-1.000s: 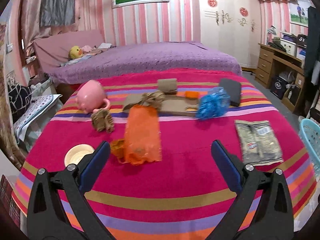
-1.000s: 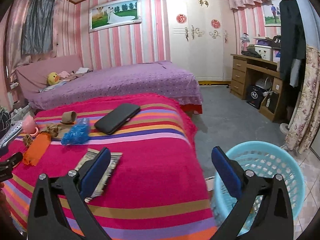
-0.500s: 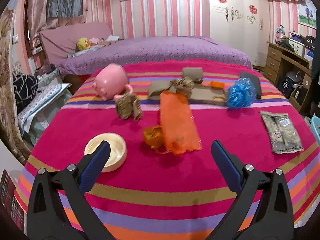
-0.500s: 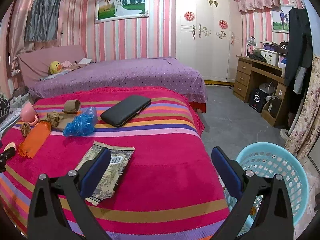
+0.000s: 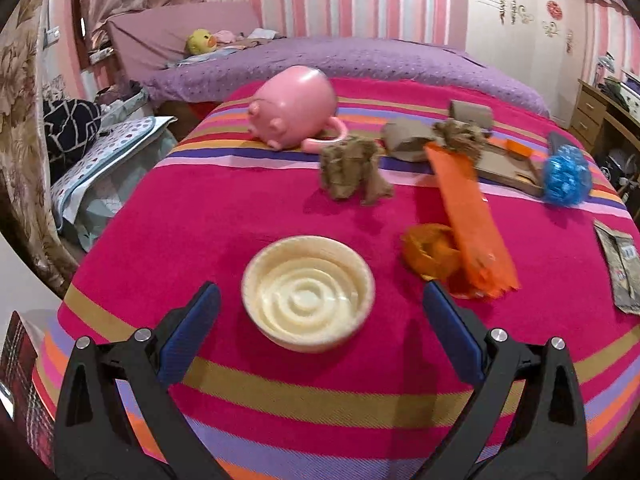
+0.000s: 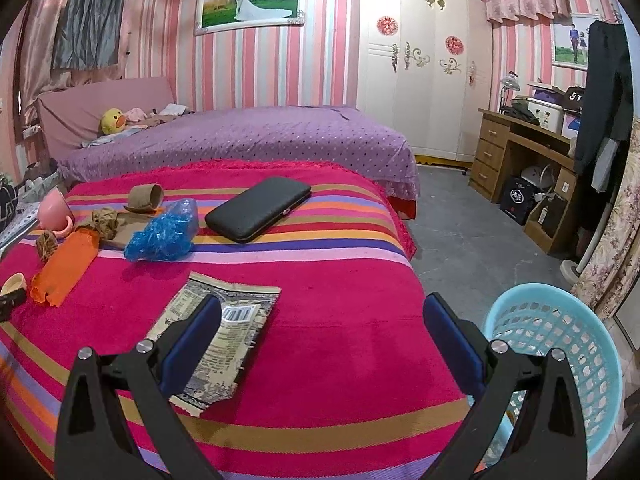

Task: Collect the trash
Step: 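Grasp the cream bowl with the left tool while the right tool grasps the snack wrapper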

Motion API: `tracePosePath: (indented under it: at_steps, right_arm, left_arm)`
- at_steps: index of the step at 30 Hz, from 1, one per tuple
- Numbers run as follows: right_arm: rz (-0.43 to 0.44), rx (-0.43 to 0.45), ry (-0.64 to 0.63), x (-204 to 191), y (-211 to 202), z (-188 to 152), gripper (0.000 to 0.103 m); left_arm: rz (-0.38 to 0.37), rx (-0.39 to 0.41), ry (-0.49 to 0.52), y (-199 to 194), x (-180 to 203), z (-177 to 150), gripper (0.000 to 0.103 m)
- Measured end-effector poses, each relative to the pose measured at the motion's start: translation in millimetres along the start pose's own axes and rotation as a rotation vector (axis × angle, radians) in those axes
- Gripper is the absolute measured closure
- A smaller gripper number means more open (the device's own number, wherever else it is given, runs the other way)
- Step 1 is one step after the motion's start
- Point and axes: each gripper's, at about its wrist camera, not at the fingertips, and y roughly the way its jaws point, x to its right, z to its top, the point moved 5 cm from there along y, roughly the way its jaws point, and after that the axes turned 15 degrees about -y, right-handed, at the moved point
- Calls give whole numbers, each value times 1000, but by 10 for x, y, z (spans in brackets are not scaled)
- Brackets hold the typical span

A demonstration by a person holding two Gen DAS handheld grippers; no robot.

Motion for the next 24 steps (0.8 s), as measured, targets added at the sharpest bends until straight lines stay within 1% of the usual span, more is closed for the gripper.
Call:
tracePosePath:
  at_steps: [3,4,6,8,9,11,15,16,18,21,24]
  right_arm:
    - [3,-5,-13,-38,21,-1,5]
    - [3,-8,-16,-48,30,-1,5]
    - [4,-12,-20,-61,43,-5,5]
    - [5,-14,-19,-57,50,-11,5]
    - [6,-16,-17,-56,56,-13,5]
    - [9,-19,-15,-55,66,-17,5]
    - [16,-28,-18,-69,85,-28,5]
    - [19,-31,-19,-84,95,-30,5]
    - [40,-50,-25,-141,142,-36,5]
    - [57,-67,-41,-234,188,-41,5]
    - [71,-96,-58,-329,261,-58,5]
  left_arm:
    - [-21,-47,-45,107,-80,22,6]
    - [-26,-48,-49,119,-92,30,6]
    - [-31,-38,-38,116,-77,44,9]
    - [-26,-38,-15,133,-44,47,21]
    - [-20,-38,-4,137,-25,43,25]
    - [-12,-27,24,120,16,35,42]
    - [-11,-5,42,76,46,45,43]
    - [5,17,42,40,49,65,43]
    - [9,45,34,-37,54,101,43]
    - [-36,94,4,-220,137,162,43]
    - [-63,128,4,-339,299,172,43]
